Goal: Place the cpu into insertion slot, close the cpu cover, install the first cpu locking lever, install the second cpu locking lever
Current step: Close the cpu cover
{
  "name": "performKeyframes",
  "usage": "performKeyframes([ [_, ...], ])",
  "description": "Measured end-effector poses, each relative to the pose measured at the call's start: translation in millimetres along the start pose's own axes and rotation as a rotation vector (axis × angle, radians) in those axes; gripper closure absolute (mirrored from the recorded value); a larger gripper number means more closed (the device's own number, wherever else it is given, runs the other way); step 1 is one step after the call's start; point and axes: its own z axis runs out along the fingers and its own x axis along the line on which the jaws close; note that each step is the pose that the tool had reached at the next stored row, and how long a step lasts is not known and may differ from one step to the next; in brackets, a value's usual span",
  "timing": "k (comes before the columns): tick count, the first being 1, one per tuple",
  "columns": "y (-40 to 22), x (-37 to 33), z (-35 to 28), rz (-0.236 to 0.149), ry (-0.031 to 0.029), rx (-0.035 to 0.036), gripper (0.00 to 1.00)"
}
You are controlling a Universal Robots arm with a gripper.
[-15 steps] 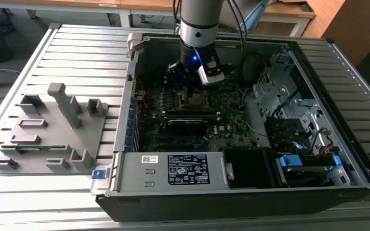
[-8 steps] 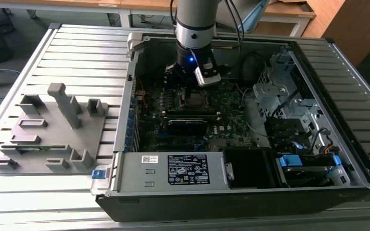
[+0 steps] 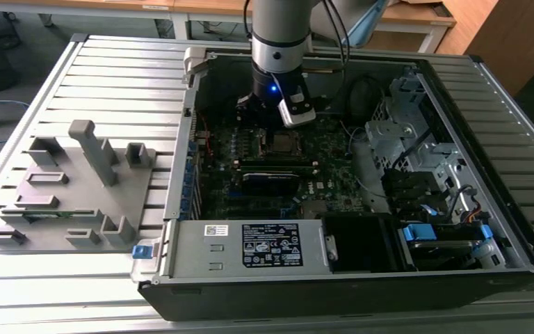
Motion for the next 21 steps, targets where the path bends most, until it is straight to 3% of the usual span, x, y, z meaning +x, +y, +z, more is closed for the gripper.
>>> performKeyframes([
  [7,-0.8,5.0,3.4,0.000,-0.0043,-0.0006,0.89],
  [21,-1.1,6.3,9.8,0.000,-0.0051,-0.0008,0.89],
])
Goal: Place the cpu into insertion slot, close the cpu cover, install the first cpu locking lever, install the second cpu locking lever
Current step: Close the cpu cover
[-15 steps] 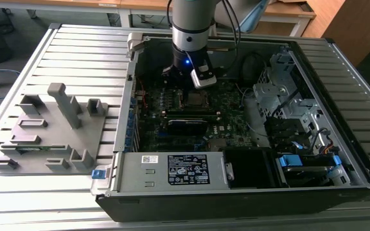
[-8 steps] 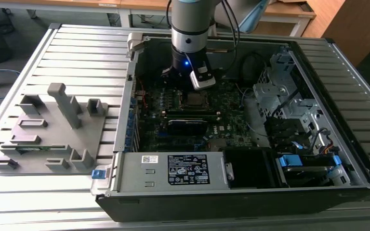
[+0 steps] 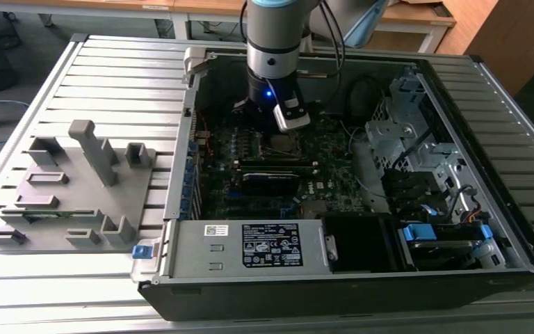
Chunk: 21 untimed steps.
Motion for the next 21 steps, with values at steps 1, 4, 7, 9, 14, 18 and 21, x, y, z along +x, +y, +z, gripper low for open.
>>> performKeyframes([
  [1,0.0,0.1,0.8,0.000,0.0000,0.0000,0.89],
  [4,-0.3,0.3,2.3,0.000,0.0006,0.0011,0.89],
  [7,-0.1,0.2,2.7,0.000,0.0001,0.0003,0.89],
  [9,-0.1,0.2,2.7,0.000,0.0001,0.0002,0.89],
  [14,0.0,0.1,2.0,0.000,-0.0004,-0.0007,0.89],
  [18,0.0,0.1,-1.6,0.000,-0.0001,-0.0002,0.89],
  [21,0.0,0.0,-5.2,0.000,0.0001,0.0001,0.89],
])
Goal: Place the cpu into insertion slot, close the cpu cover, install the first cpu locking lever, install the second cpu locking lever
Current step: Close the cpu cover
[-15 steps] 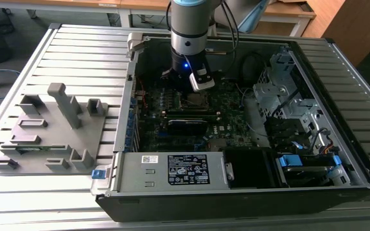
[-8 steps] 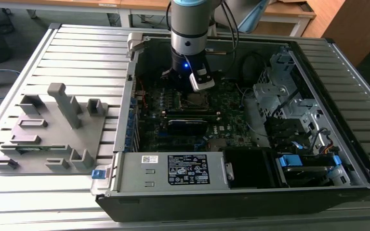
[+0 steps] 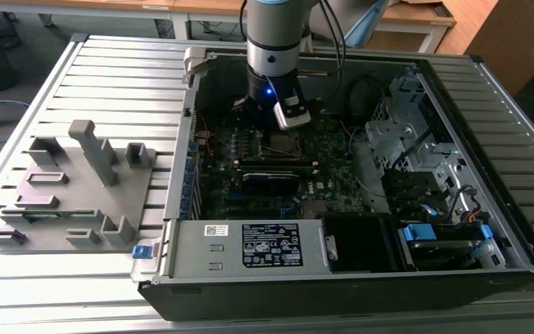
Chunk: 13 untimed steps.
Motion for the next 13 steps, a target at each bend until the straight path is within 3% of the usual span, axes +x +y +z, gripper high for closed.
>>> performKeyframes([
  [5,0.2,-0.2,-7.6,0.000,0.0000,0.0001,0.89],
  [11,0.2,-0.7,-8.1,0.000,0.0000,0.0000,0.89],
  [13,0.8,-4.1,-8.0,0.000,0.0001,0.0001,0.89],
])
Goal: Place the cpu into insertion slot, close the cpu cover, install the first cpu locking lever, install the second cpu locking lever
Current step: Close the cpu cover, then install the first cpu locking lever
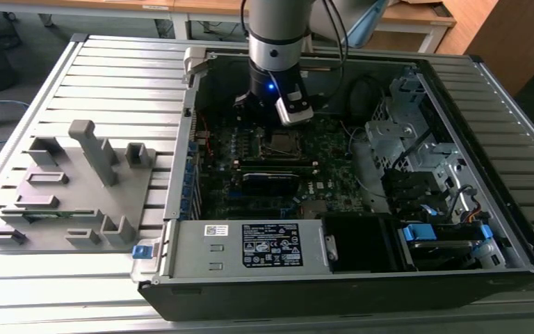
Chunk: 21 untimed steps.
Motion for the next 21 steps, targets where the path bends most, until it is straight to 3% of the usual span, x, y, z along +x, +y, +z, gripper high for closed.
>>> performKeyframes([
  [9,3.5,-22.7,0.8,0.000,-0.0001,-0.0001,0.89],
  [16,3.7,-23.2,-3.6,0.000,-0.0002,-0.0002,0.89],
  [18,3.8,-23.4,-12.2,0.000,-0.0001,-0.0001,0.89],
  [21,3.8,-23.4,-12.4,0.000,-0.0001,-0.0001,0.89],
])
